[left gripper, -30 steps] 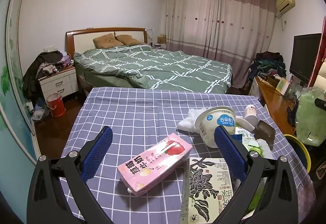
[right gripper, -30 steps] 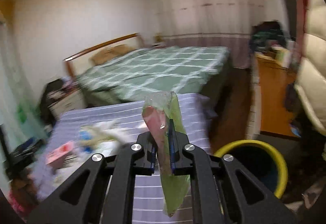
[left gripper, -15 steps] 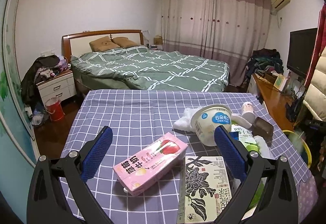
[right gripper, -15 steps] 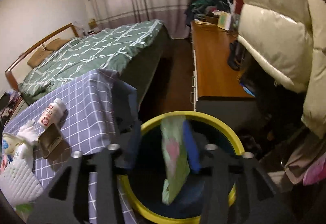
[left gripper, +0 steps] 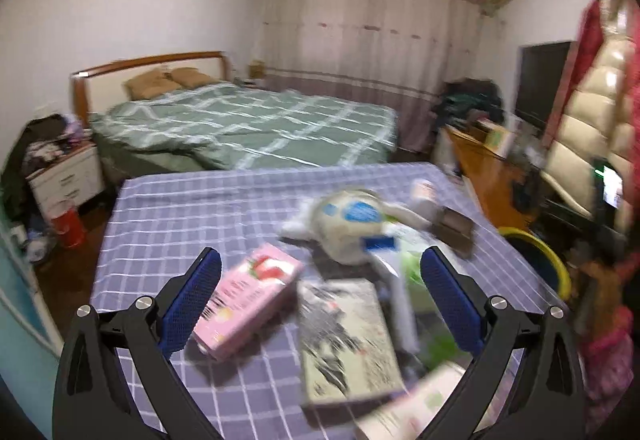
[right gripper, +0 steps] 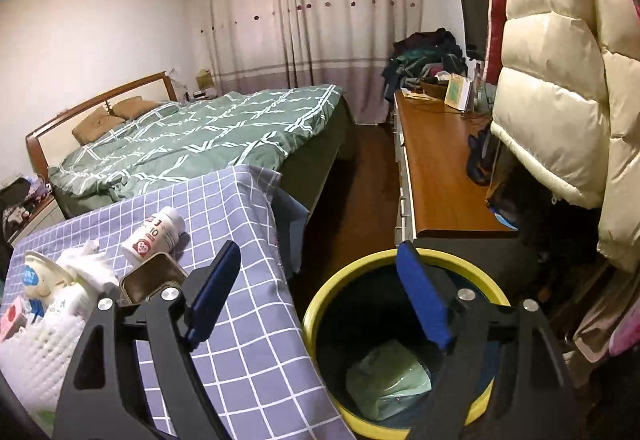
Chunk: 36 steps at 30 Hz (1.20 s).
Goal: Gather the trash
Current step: 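Carry the green bag over the yellow-rimmed bin and open the right tool, then grasp the white paper cup with the left tool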
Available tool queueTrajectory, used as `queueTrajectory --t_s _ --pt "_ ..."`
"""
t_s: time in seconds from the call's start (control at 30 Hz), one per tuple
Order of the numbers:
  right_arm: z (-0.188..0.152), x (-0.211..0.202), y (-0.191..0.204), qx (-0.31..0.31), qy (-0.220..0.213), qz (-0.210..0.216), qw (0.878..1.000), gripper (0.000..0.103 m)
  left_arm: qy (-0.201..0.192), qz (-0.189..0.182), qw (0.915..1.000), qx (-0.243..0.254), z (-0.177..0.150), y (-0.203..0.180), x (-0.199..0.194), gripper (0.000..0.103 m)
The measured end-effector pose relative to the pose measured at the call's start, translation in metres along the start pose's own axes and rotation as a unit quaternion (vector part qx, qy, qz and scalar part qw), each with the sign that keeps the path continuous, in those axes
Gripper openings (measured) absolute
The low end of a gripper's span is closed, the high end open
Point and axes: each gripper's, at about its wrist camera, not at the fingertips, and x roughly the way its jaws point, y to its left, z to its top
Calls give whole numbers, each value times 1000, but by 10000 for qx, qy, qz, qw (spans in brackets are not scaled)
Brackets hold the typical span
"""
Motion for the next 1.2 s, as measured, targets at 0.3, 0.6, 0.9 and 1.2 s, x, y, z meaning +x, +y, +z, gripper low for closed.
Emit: queueTrajectory --t_s 0.3,0.6,0.9,1.2 --pt "-4 7 -5 114 100 48 9999 76 536 -150 9984 -45 -47 -49 -42 98" --pt "-6 5 3 -58 104 204 9997 76 873 307 9954 -237 -80 -79 -30 98" --pt "-6 4 3 -38 90 265 9996 76 1468 324 9882 -293 -96 -77 -1 98" --pt "-5 1 2 21 20 303 9995 77 1556 231 9873 -234 -94 -78 -4 84"
